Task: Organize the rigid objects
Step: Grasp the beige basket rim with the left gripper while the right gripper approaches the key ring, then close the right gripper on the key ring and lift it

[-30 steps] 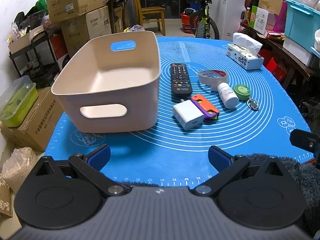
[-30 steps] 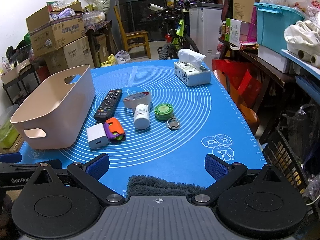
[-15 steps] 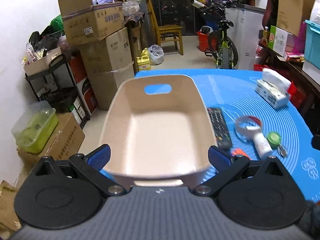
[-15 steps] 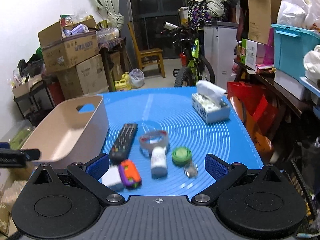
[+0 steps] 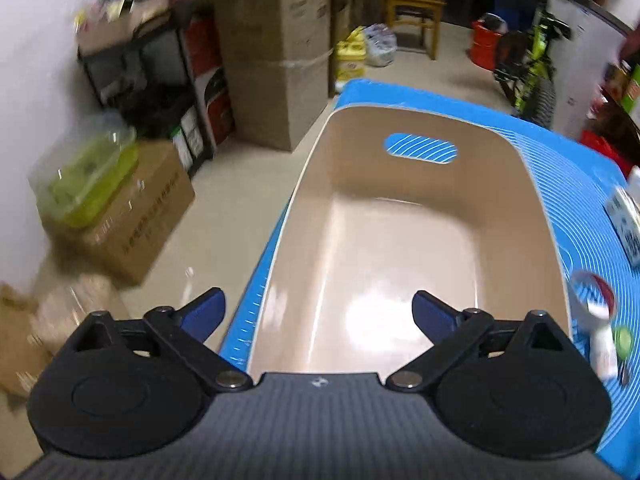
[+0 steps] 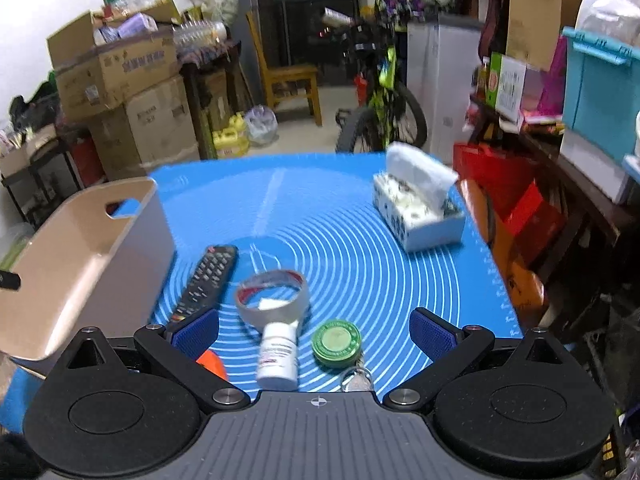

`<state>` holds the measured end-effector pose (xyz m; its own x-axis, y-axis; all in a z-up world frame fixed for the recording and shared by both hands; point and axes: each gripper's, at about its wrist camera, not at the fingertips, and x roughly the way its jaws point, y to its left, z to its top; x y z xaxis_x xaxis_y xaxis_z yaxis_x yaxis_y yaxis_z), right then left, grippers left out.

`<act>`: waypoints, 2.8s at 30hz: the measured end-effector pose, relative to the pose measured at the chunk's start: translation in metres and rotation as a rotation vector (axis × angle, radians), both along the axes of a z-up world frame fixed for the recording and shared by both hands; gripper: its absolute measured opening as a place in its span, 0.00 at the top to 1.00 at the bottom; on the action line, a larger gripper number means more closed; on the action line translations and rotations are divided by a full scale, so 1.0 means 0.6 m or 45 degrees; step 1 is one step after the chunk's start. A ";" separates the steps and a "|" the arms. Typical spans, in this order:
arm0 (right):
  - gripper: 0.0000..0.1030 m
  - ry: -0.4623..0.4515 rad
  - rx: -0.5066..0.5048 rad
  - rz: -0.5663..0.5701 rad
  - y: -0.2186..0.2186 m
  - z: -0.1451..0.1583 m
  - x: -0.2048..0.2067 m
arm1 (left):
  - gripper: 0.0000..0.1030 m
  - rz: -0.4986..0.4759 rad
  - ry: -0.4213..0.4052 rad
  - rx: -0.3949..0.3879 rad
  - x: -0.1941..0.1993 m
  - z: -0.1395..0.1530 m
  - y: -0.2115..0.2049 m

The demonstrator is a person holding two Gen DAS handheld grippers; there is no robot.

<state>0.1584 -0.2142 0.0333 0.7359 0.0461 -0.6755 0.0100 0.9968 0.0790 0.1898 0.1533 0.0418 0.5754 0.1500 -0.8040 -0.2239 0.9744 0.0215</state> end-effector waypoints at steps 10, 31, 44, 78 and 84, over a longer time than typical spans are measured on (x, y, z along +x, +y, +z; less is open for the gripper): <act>0.03 0.166 -0.034 -0.090 -0.045 -0.111 0.046 | 0.29 -0.064 0.109 0.006 0.020 -0.054 0.007; 0.26 0.251 -0.043 -0.006 -0.061 -0.181 0.078 | 0.76 -0.033 0.165 -0.027 0.038 -0.076 0.040; 0.77 0.216 -0.109 0.128 -0.040 -0.162 0.067 | 0.91 -0.014 0.149 -0.045 0.036 -0.080 0.057; 0.87 0.088 -0.129 0.044 -0.028 -0.065 0.034 | 0.91 -0.023 0.130 -0.051 0.032 -0.078 0.053; 0.87 -0.063 -0.093 0.072 -0.017 0.020 0.023 | 0.91 -0.023 0.126 -0.051 0.031 -0.078 0.053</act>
